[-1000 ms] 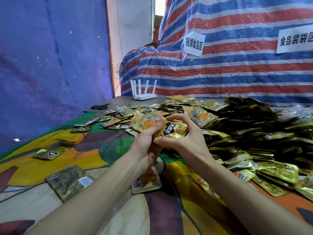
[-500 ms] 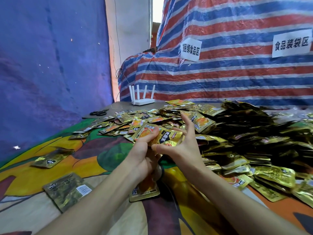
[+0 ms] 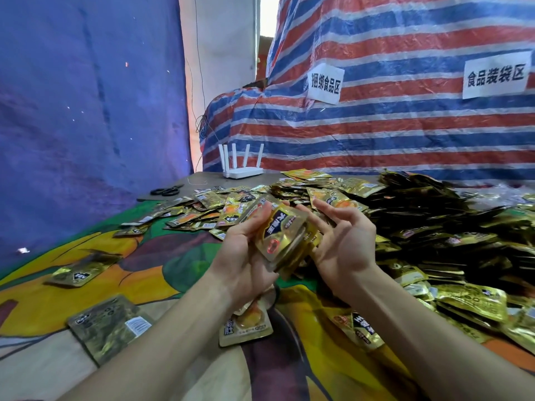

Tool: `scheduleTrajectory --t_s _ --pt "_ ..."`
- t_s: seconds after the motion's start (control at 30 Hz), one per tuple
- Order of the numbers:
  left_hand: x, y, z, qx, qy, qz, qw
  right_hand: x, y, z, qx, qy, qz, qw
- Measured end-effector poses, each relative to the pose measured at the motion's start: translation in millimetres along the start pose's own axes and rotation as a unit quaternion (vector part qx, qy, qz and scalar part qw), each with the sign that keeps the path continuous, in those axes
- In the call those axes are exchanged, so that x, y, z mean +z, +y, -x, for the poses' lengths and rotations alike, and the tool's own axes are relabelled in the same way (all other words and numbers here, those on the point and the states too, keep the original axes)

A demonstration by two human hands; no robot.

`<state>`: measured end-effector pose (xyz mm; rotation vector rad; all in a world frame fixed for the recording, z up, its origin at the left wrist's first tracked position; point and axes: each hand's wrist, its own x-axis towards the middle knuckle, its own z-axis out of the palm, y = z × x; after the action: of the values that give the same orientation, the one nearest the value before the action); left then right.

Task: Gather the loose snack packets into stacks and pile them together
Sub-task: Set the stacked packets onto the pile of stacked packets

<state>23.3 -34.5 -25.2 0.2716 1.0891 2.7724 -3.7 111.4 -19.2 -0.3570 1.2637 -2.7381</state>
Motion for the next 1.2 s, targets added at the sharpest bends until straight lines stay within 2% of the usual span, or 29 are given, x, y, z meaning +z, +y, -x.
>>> scheduleTrajectory --t_s 0.07,0.13,0.2,0.3,0.37,0.47,0.57,0.6,0.67,0.73,0.8,0.87,0.93,1.07,1.13,1.2 --pt "1.4 0.8 0.9 0.006 0.006 0.003 1.0 0.3 -1.1 0.3 -0.027 -0.012 0.071 0.997" --pt "1.4 -0.8 -0.2 0.021 0.03 0.001 0.999 2.1 0.5 3.0 -0.08 -0.039 0.185 0.979" --pt "1.6 -1.4 -2.0 0.041 0.058 -0.012 0.997 1.6 1.0 5.6 -0.143 -0.075 0.302 0.94" --pt "-1.4 -0.2 -3.5 0.048 0.08 -0.031 0.995 -1.2 3.2 9.4 -0.152 -0.117 0.45 0.872" --pt "-2.4 -2.1 -3.3 0.035 0.072 -0.064 0.995 -2.4 4.9 10.1 -0.136 -0.117 0.483 0.857" --pt "-0.1 -6.2 -2.8 0.05 0.072 -0.118 0.989 -2.5 -3.9 10.7 -0.141 -0.134 0.461 0.866" --pt "2.0 -5.8 -1.6 0.096 0.104 -0.165 0.976 -7.8 -28.8 9.7 -0.243 -0.084 0.466 0.847" --pt "0.4 -4.3 -1.6 0.106 0.118 -0.172 0.972 -11.8 -37.2 8.5 -0.285 -0.042 0.486 0.825" --pt "-4.3 -0.3 -2.0 0.122 0.144 -0.164 0.968 -21.2 -48.4 4.5 -0.338 0.066 0.553 0.759" --pt "-7.8 3.2 -1.7 0.142 0.174 -0.142 0.964 -28.0 -51.4 2.3 -0.318 0.158 0.623 0.697" --pt "-10.0 4.7 -3.6 0.163 0.209 -0.13 0.956 -33.7 -50.3 1.4 -0.239 0.193 0.678 0.668" --pt "-12.0 4.6 -5.8 0.181 0.245 -0.124 0.944 -36.7 -49.9 2.6 -0.152 0.201 0.704 0.664" --pt "-14.5 6.3 -7.2 0.203 0.278 -0.123 0.931 -37.7 -50.9 3.0 -0.114 0.202 0.709 0.666" --pt "-15.6 17.1 -6.2 0.277 0.31 -0.185 0.89 -34.9 -51.8 2.8 -0.106 0.197 0.716 0.662" --pt "-14.3 18.7 -4.1 0.313 0.315 -0.273 0.853 -32.8 -50.2 3.8 -0.115 0.205 0.719 0.654" --pt "-14.3 19.9 -5.1 0.294 0.312 -0.389 0.815 -27.7 -47.3 3.5 -0.163 0.209 0.717 0.645"
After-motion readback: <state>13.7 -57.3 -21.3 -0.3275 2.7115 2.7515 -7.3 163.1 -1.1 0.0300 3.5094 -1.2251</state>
